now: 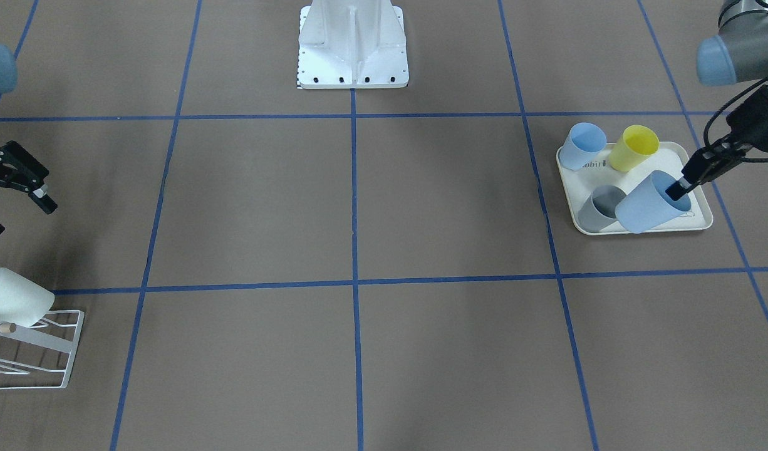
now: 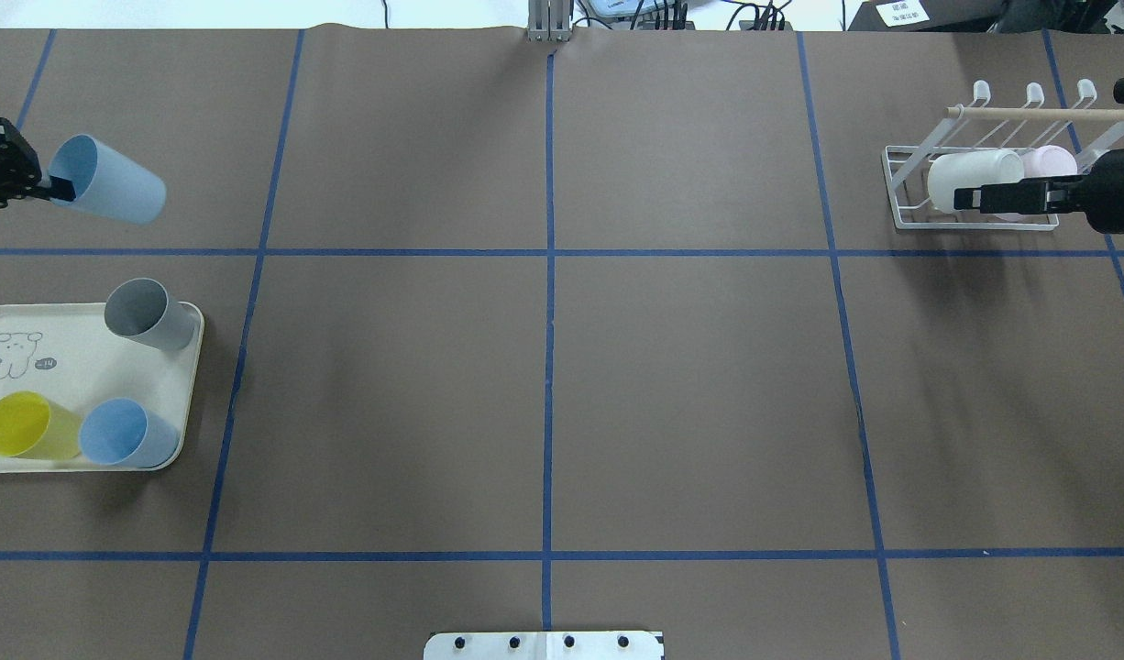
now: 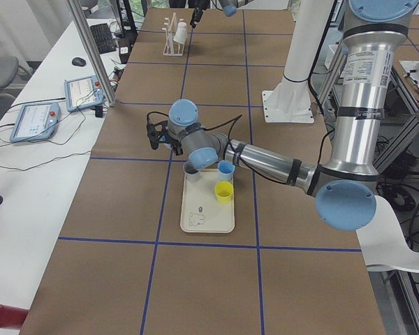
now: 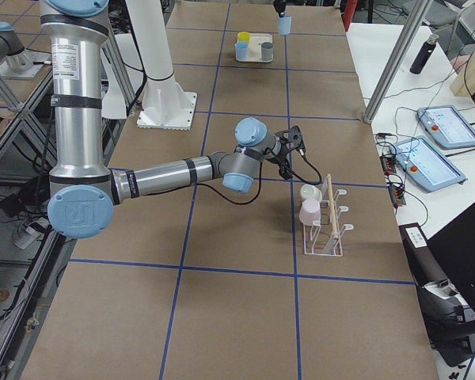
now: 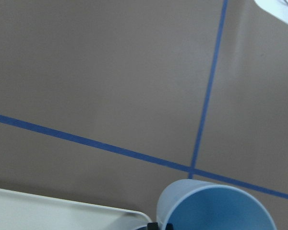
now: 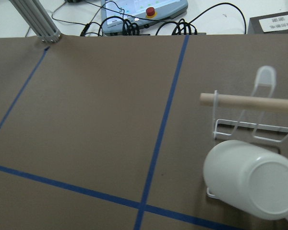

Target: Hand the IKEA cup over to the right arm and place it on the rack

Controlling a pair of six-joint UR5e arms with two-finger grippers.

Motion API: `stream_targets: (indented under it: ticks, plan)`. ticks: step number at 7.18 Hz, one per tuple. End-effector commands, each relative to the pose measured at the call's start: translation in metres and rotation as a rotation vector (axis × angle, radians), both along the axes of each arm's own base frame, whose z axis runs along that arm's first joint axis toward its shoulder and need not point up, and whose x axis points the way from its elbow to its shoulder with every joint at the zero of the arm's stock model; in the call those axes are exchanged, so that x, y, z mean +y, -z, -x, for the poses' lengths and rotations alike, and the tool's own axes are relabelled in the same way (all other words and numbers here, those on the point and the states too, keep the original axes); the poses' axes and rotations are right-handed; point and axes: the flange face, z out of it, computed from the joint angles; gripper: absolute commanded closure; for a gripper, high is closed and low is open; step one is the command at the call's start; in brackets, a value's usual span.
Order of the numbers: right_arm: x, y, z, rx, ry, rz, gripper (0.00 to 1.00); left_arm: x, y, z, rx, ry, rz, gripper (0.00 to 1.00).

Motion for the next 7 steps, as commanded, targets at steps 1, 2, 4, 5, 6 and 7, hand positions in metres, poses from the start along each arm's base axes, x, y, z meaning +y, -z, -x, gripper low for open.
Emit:
stream_targets:
  ticks: [1, 2, 4, 5, 6, 7]
  plan:
    - [0.012, 0.039, 0.023, -0.285, -0.016, 0.159, 0.00, -0.006, 0.099, -0.054, 0.164, -0.001, 0.120, 1.00]
    - [0.010, 0.069, 0.031, -0.418, -0.012, 0.210, 0.00, -0.006, 0.145, -0.086, 0.239, -0.015, 0.205, 1.00]
    - [0.002, 0.131, 0.066, -0.608, 0.039, 0.370, 0.00, 0.013, 0.208, -0.145, 0.320, -0.077, 0.270, 1.00]
    - [0.003, 0.152, 0.074, -0.660, 0.064, 0.409, 0.00, 0.037, 0.235, -0.183, 0.377, -0.117, 0.280, 1.00]
    - [0.006, 0.161, 0.076, -0.714, 0.071, 0.493, 0.00, 0.059, 0.263, -0.205, 0.492, -0.110, 0.322, 1.00]
    - [0.008, 0.180, 0.080, -0.756, 0.098, 0.495, 0.00, 0.079, 0.273, -0.215, 0.625, -0.112, 0.336, 1.00]
